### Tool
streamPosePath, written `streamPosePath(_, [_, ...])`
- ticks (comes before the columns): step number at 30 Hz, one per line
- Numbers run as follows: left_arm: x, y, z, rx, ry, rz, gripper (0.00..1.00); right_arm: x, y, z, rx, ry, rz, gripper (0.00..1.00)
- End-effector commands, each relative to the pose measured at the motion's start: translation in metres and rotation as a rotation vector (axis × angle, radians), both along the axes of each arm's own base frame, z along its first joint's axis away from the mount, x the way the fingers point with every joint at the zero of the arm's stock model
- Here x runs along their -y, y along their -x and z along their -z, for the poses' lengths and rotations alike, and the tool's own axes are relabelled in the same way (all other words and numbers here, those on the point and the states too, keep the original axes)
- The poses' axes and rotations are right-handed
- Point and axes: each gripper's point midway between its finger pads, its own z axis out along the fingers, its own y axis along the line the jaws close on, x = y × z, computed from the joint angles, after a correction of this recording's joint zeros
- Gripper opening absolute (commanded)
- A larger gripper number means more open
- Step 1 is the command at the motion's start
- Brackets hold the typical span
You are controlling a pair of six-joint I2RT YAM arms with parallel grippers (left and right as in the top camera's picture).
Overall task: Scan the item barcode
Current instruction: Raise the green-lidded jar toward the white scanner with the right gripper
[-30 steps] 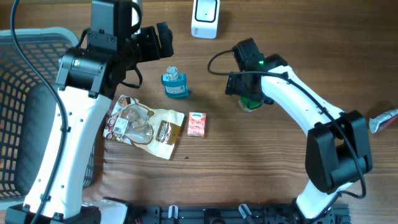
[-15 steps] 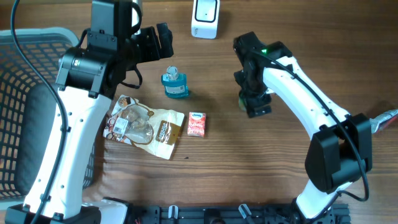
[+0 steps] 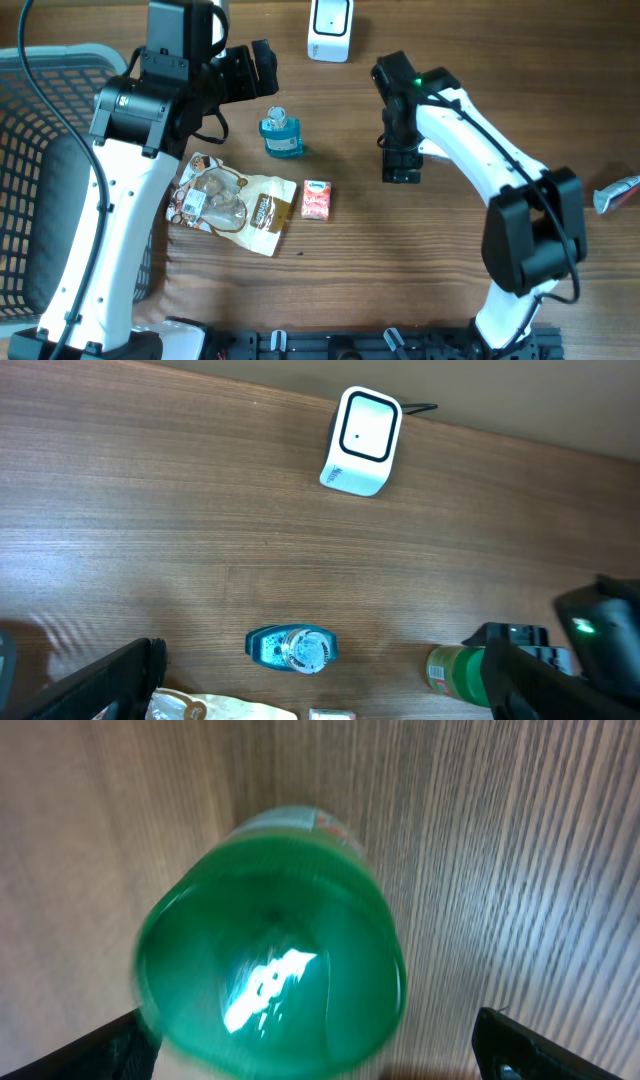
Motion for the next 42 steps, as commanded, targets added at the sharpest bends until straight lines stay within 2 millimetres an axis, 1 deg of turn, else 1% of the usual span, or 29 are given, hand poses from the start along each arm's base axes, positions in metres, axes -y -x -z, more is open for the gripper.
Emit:
streamPosePath(1, [0.000,-0.001,-0.001,0.002,-0.001,-0.009,1.00,0.008,0.002,0.017,-0.046,0.027,0.092,1.00])
streamPosePath(4, [0.000,-0.001,-0.001,0.002,-0.001,-0.009,1.00,0.010,0.002,0.018,-0.047,0.034,0.094,0.99])
streamPosePath(5, [0.000,-0.001,-0.001,0.002,-0.001,-0.009,1.00,0.012,0.002,0.018,-0.049,0.037,0.093,0.91])
streamPosePath(7, [0.000,-0.001,-0.001,0.003,-0.001,-0.009,1.00,0.014,0.003,0.018,-0.051,0.046,0.071,0.65])
streamPosePath(9, [0.000,-0.001,-0.001,0.002,-0.001,-0.009,1.00,0.017,0.002,0.018,-0.047,0.061,0.044,0.58])
streamPosePath(11, [0.000,-0.001,-0.001,0.002,-0.001,-0.009,1.00,0.018,0.002,0.018,-0.046,0.070,0.019,0.56])
streamPosePath(13, [0.000,-0.001,-0.001,0.002,-0.001,-0.009,1.00,0.020,0.000,0.018,-0.040,0.079,-0.031,0.57])
streamPosePath(14, [0.000,-0.001,-0.001,0.002,-0.001,-0.009,1.00,0.021,-0.003,0.017,-0.031,0.086,-0.092,0.57])
streamPosePath(16, [0.000,-0.001,-0.001,0.002,-0.001,-0.009,1.00,0.020,-0.015,0.017,0.012,0.101,-0.252,0.57])
streamPosePath(19, [0.000,-0.001,-0.001,0.002,-0.001,-0.009,1.00,0.012,-0.038,0.015,0.094,0.115,-0.611,0.57])
streamPosePath(20, [0.000,-0.001,-0.001,0.002,-0.001,-0.009,1.00,0.008,-0.049,0.014,0.136,0.132,-0.801,0.59])
streamPosePath(21, [0.000,-0.001,-0.001,0.002,-0.001,-0.009,1.00,0.005,-0.056,0.012,0.161,0.152,-0.961,0.62])
streamPosePath(22, [0.000,-0.001,-0.001,0.002,-0.001,-0.009,1.00,0.003,-0.058,0.012,0.164,0.169,-1.127,0.64])
streamPosePath(24, [0.000,-0.001,-0.001,0.002,-0.001,-0.009,1.00,0.004,-0.055,0.012,0.140,0.194,-1.345,0.64])
streamPosePath(26, [0.000,-0.001,-0.001,0.002,-0.001,-0.009,1.00,0.006,-0.052,0.013,0.113,0.209,-1.513,0.64])
streamPosePath(27, [0.000,-0.001,-0.001,0.002,-0.001,-0.009,1.00,0.007,-0.050,0.013,0.100,0.215,-1.569,0.65])
streamPosePath(28, [0.000,-0.001,0.000,0.001,-0.001,-0.009,1.00,0.007,-0.050,0.013,0.094,0.217,-1.607,0.67])
streamPosePath(29, [0.000,0.000,0.000,-0.001,-0.001,-0.009,1.00,0.007,-0.050,0.013,0.093,0.218,-1.623,0.75])
streamPosePath(30, [0.000,0.000,0.000,-0.002,-0.002,-0.009,1.00,0.007,-0.050,0.013,0.093,0.220,-1.634,0.89])
streamPosePath(31, [0.000,0.001,0.001,-0.005,-0.003,-0.009,1.00,0.006,-0.051,0.013,0.098,0.222,-1.633,1.00])
streamPosePath(35, [-0.001,0.003,0.003,-0.017,-0.006,-0.009,1.00,0.003,-0.051,0.013,0.113,0.208,-1.627,1.00])
streamPosePath(37, [-0.001,0.003,0.003,-0.017,-0.006,-0.009,1.00,-0.004,-0.048,0.014,0.138,0.157,-1.610,1.00])
streamPosePath(39, [-0.001,0.003,0.003,-0.017,-0.006,-0.009,1.00,-0.002,-0.047,0.014,0.135,0.128,-1.502,1.00])
streamPosePath(42, [-0.001,0.003,0.003,-0.018,-0.006,-0.009,1.00,-0.009,-0.046,0.014,0.180,0.026,-1.430,1.00])
